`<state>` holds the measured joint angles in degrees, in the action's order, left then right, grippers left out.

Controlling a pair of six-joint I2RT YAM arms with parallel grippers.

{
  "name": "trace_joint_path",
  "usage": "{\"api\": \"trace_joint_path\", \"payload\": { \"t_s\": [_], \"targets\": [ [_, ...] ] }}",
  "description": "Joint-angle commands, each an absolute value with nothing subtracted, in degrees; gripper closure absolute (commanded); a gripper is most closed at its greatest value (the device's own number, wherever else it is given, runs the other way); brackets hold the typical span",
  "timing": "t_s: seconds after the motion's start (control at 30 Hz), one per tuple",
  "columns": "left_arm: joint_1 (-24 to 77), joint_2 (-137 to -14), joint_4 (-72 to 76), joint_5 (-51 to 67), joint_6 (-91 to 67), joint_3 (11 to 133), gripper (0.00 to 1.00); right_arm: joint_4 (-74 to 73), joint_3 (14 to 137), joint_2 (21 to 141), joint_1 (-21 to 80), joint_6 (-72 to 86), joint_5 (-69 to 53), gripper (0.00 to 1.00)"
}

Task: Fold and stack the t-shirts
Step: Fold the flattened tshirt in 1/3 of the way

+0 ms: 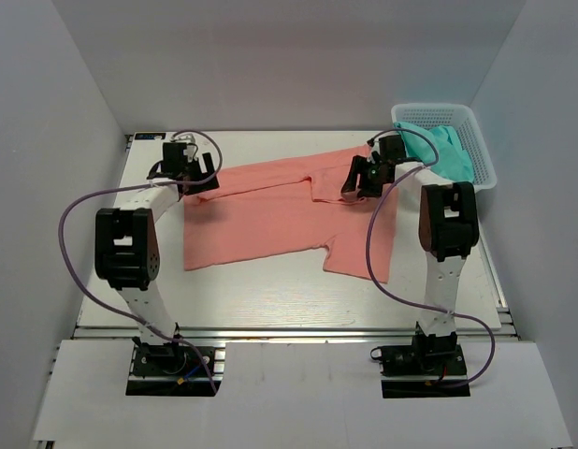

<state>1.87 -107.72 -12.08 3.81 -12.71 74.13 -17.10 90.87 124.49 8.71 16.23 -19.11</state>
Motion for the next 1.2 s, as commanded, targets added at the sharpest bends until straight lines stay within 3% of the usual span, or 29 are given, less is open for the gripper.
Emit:
{"api": "trace_joint_path", "payload": {
  "t_s": [0.0,0.13,0.33,0.67,0.8,0.93,1.17],
  "targets": [
    [1.76,-101.70,-15.37,-3.15,-13.53,70.85,0.00,-20.66,88.25,121.03,8.17,12.66,-15.91,0.31],
    [1.76,-100.63,-14.59,-5.09,-13.54,64.96,0.00,-21.18,88.06,120.67,8.17,12.22,-15.55,0.31],
    [1.76,-103.88,-14.50,-6.06,-11.69,65.57,0.00,-21.44,89.21,121.38,8.09,12.39,-17.58,0.31],
    [1.76,-113.54,-19.33,-13.27,-10.11,77.86,0.03,-22.94,90.52,122.25,8.17,12.22,-18.19,0.31],
    [1.76,-114.08,-18.20,-14.15,-9.06,78.49,0.14,-23.47,91.75,123.22,8.26,12.22,-18.54,0.31],
    [1.76,-114.08,-19.59,-15.81,-8.53,79.10,0.45,-23.82,92.20,123.48,8.17,12.39,-18.28,0.31],
    [1.76,-109.87,-19.60,-20.82,-7.82,78.31,0.52,-23.82,92.29,122.96,8.17,12.22,-18.46,0.31]
  ]
}}
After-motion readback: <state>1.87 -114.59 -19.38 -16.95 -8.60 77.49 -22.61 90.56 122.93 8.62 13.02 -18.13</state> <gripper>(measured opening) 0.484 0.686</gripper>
